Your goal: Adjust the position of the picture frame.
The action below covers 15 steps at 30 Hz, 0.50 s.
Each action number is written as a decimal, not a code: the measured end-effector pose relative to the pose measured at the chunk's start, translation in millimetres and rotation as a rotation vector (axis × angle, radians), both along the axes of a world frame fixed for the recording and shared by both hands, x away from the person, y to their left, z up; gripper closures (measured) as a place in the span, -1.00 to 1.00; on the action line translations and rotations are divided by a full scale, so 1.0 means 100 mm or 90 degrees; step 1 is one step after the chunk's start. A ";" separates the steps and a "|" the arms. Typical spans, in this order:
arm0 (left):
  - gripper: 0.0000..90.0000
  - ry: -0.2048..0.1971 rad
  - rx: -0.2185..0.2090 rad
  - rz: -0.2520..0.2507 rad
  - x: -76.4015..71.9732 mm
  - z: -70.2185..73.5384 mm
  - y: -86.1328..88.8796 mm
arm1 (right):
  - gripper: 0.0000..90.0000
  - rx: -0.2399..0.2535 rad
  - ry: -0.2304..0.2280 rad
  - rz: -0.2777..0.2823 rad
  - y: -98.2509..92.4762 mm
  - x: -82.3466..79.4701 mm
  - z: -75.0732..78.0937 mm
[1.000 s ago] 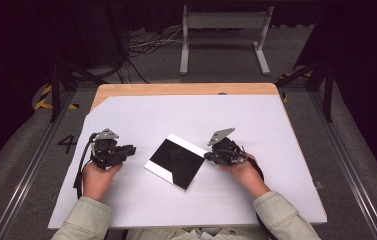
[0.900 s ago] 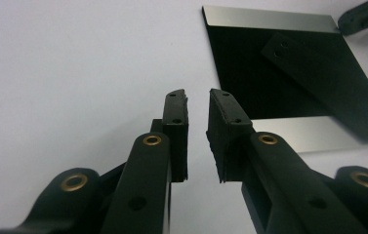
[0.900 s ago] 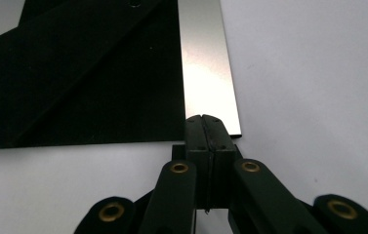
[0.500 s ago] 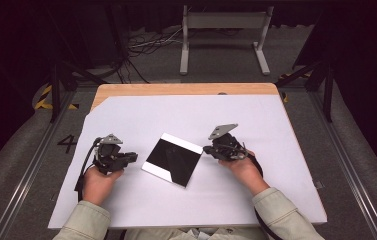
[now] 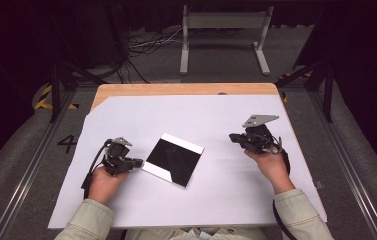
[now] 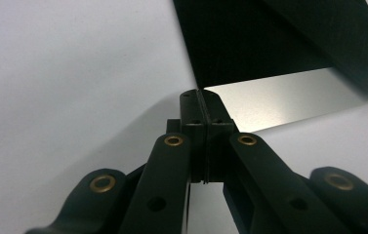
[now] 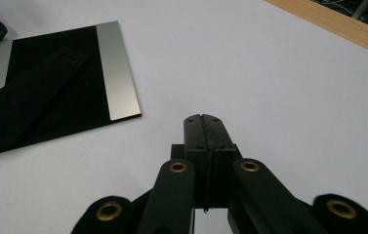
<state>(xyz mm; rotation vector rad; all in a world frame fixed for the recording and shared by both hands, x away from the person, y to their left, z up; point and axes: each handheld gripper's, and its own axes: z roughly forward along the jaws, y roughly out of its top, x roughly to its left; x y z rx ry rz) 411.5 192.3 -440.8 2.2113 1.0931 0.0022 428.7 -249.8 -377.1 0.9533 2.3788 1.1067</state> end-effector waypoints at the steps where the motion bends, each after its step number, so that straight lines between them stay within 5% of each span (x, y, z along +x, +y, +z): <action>1: 1.00 0.004 -0.003 -0.001 0.00 0.00 0.00 | 0.99 0.003 -0.001 -0.003 -0.02 0.00 0.01; 7: 1.00 0.022 -0.013 -0.006 0.00 0.00 0.01 | 0.99 0.016 -0.007 -0.018 -0.10 -0.01 0.06; 15: 1.00 0.041 -0.016 -0.080 -0.04 0.00 -0.17 | 0.99 0.021 -0.006 -0.021 -0.12 -0.01 0.07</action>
